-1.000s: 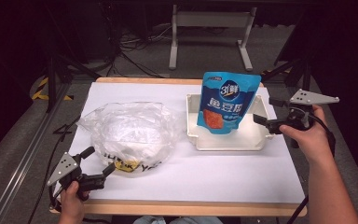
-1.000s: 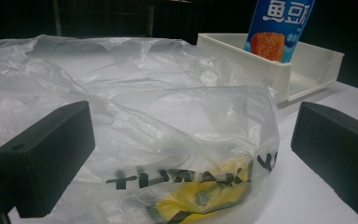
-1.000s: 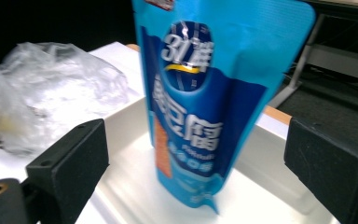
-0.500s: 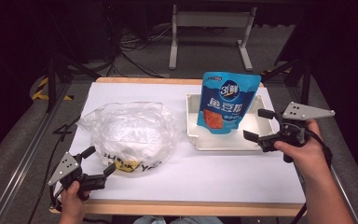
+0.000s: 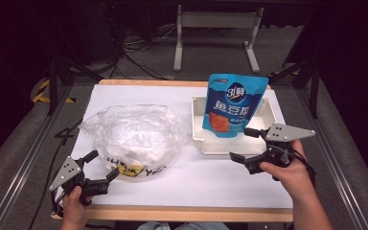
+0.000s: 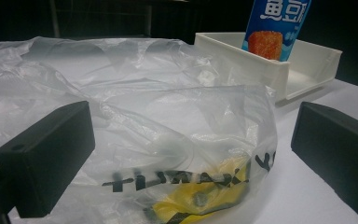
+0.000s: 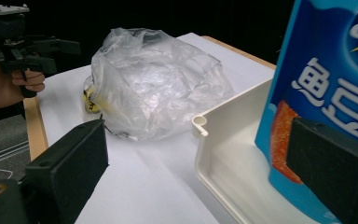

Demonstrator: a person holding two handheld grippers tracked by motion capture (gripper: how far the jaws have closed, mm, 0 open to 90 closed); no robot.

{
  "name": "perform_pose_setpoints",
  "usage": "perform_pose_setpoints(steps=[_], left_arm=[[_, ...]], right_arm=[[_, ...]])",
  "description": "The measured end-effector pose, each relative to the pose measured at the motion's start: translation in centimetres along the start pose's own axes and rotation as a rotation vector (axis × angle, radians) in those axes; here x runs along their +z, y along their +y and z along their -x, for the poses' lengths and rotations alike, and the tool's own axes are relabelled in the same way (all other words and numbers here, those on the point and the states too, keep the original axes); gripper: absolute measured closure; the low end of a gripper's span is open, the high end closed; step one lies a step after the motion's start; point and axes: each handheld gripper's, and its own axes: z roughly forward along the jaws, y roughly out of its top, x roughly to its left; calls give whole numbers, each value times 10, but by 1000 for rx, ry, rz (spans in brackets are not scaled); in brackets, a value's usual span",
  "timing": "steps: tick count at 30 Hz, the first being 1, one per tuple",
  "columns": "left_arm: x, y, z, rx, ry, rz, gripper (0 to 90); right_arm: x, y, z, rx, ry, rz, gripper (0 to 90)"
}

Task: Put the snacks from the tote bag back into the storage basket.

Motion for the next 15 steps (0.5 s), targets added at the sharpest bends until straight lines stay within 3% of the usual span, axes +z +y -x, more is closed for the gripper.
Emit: perform_pose_setpoints(steps=[6, 15], left_arm=[[0, 0, 0, 2, 0, 0, 2], [-1, 0, 0, 7, -4, -4, 2]], right_arm=[[18, -16, -6, -10, 1, -3, 56], [45, -49, -3, 6, 2, 3, 55]])
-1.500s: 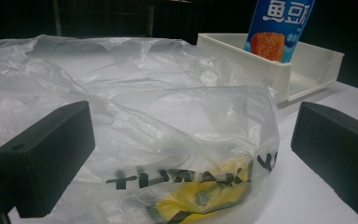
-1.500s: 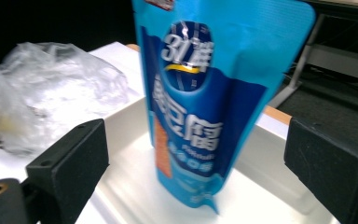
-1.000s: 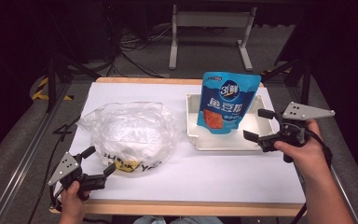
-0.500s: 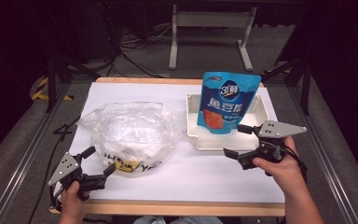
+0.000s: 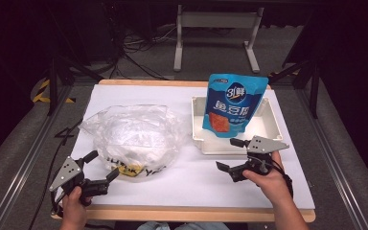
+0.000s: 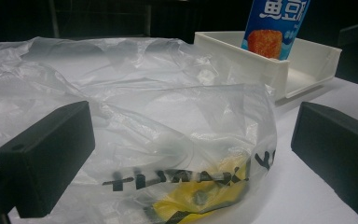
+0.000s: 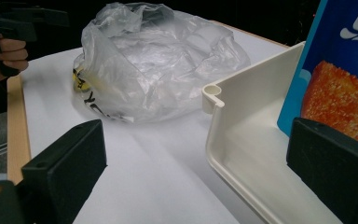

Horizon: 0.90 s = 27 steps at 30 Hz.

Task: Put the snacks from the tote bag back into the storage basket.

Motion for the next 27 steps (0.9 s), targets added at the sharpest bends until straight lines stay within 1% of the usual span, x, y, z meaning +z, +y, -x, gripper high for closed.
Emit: perform_pose_setpoints(steps=[5, 6, 8, 9, 11, 14, 18, 19, 21, 22, 24, 25, 26, 27], left_arm=[[0, 0, 0, 4, -1, -1, 2], [0, 0, 0, 8, -2, -2, 2], [1, 0, 1, 10, -8, -3, 2], [1, 0, 1, 10, -8, -3, 2], [1, 0, 1, 14, -12, -4, 2], [3, -1, 0, 14, -16, 1, 2], [3, -1, 0, 11, -17, -2, 2], [3, -1, 0, 12, -18, -11, 2], [4, -2, 0, 16, -21, -15, 2], [4, -2, 0, 15, -22, -15, 2], [5, -3, 0, 19, -22, -16, 2], [5, -3, 0, 19, -22, -16, 2], [5, -3, 0, 21, -20, -19, 2], [7, -4, 0, 21, -16, -11, 2]], right_arm=[[7, -14, 2, 13, -12, 16, 46], [9, -18, 2, 22, -14, 22, 46], [11, -24, 3, 19, -25, 20, 46], [11, -24, 3, 19, -25, 20, 46], [16, -30, 4, 24, -16, 29, 46], [26, -40, 5, 20, -34, 0, 46], [30, -45, 6, 29, -42, -20, 46], [31, -46, 7, 34, -52, -24, 46], [33, -49, 8, 47, -67, -33, 46], [34, -52, 9, 56, -84, -38, 46], [35, -54, 9, 68, -104, -41, 46], [35, -54, 9, 68, -104, -41, 46], [35, -55, 9, 71, -118, -43, 46], [35, -57, 10, 86, -142, -46, 46]])
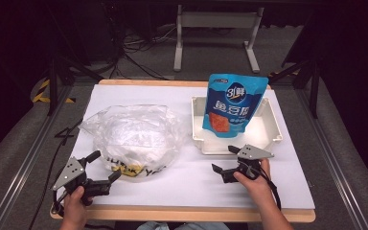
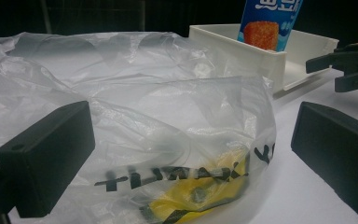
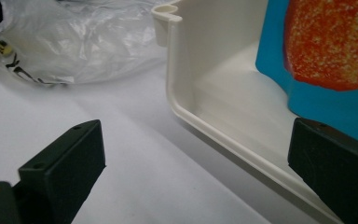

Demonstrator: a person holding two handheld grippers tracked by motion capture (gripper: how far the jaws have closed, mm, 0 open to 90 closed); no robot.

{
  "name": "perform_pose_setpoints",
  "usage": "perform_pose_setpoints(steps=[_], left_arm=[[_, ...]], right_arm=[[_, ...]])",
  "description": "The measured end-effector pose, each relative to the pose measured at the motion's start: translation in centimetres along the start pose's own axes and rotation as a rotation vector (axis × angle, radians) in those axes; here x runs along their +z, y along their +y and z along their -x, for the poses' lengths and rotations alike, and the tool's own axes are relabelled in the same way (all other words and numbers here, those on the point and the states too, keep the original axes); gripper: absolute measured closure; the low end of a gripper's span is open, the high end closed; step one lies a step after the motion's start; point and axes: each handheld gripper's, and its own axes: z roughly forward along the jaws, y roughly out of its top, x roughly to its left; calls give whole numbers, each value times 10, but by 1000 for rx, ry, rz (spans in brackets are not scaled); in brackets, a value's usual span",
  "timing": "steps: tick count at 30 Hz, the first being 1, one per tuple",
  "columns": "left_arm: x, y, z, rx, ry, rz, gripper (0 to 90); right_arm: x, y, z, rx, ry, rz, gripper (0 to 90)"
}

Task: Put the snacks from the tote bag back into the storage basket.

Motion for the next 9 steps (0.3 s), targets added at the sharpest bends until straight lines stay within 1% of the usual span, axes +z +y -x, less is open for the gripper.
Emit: perform_pose_setpoints(steps=[2, 3, 5, 7, 9], left_arm=[[0, 0, 0, 3, 4, -3, 2], [0, 0, 0, 3, 3, -8, 2], [1, -1, 0, 4, 9, 1, 2], [1, -1, -1, 4, 8, -5, 2], [2, -2, -1, -4, 9, 2, 2]], right_arm=[[0, 0, 0, 3, -2, -3, 46], [0, 0, 0, 2, -11, -4, 46], [0, 0, -1, 0, -11, -2, 46], [0, 0, 0, 1, -10, -2, 46], [0, 0, 1, 7, -6, -2, 46]])
